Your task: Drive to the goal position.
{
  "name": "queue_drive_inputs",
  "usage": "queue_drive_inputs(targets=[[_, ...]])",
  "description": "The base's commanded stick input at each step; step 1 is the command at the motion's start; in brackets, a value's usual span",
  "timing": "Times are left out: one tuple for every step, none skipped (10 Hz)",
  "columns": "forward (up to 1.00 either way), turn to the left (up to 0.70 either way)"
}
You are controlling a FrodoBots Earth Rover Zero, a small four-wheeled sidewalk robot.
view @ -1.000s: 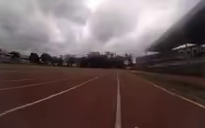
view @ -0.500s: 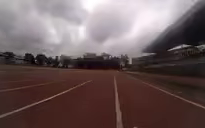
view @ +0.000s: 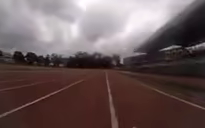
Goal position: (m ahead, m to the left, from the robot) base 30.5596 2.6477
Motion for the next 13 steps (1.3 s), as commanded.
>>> queue_drive_inputs(targets=[[0.7, -0.35], [0.7, -0.35], [0.7, -0.21], [0.7, -0.02], [0.7, 0.0], [0.7, 0.0], [0.7, 0.0], [0.7, 0.0], [0.7, 0.0], [0.7, 0.0], [0.7, 0.0], [0.7, 0.0], [0.7, 0.0]])
